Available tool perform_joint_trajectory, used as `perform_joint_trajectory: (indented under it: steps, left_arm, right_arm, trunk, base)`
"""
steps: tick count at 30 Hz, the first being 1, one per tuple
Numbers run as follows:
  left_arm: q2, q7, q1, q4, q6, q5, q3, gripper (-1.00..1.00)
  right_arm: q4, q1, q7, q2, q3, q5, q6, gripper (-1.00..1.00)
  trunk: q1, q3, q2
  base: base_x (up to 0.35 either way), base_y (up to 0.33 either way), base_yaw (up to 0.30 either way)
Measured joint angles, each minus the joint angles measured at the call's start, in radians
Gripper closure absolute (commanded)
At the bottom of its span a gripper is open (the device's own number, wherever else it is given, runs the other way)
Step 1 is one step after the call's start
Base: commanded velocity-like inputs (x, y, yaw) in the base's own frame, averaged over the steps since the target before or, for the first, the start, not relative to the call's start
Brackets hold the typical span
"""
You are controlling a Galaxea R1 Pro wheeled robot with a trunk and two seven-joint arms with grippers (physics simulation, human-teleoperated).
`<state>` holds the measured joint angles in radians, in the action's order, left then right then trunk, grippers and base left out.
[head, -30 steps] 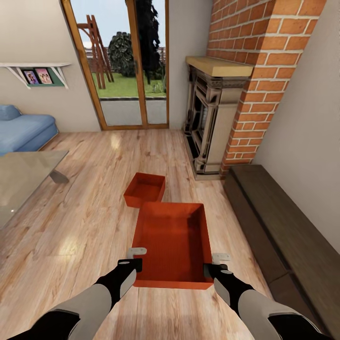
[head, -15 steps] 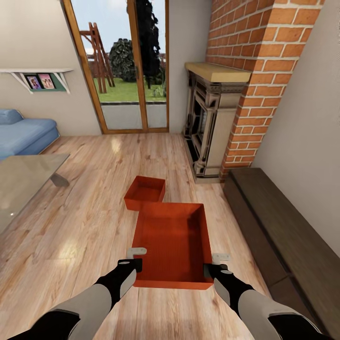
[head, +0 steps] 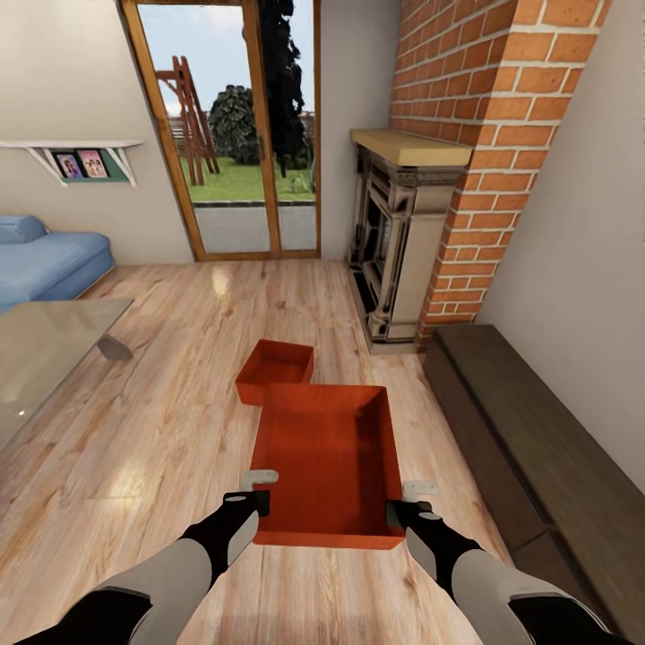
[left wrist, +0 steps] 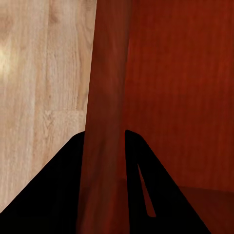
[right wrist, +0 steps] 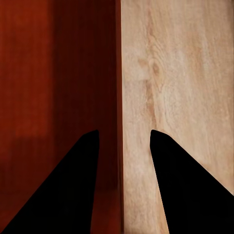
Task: Move the two storage containers from the living room to the garage. In the garage, place one container on the floor and stack the other container on top of it (either order is fine).
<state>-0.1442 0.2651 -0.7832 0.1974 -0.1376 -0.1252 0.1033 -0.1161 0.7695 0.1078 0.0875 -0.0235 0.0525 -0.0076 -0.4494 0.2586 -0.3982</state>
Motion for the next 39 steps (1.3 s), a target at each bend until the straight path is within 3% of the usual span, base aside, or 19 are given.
perform_joint_trajectory:
  steps: [39]
  left_arm:
    - [0.000,0.000,0.000,0.000,0.000,0.000,0.000,1.00]
  right_arm:
    - [0.000,0.000,0.000,0.000,0.000,0.000,0.000,1.00]
  trunk:
    - [0.000,-0.062,0.000]
  base:
    - [0.000,0.000,0.000]
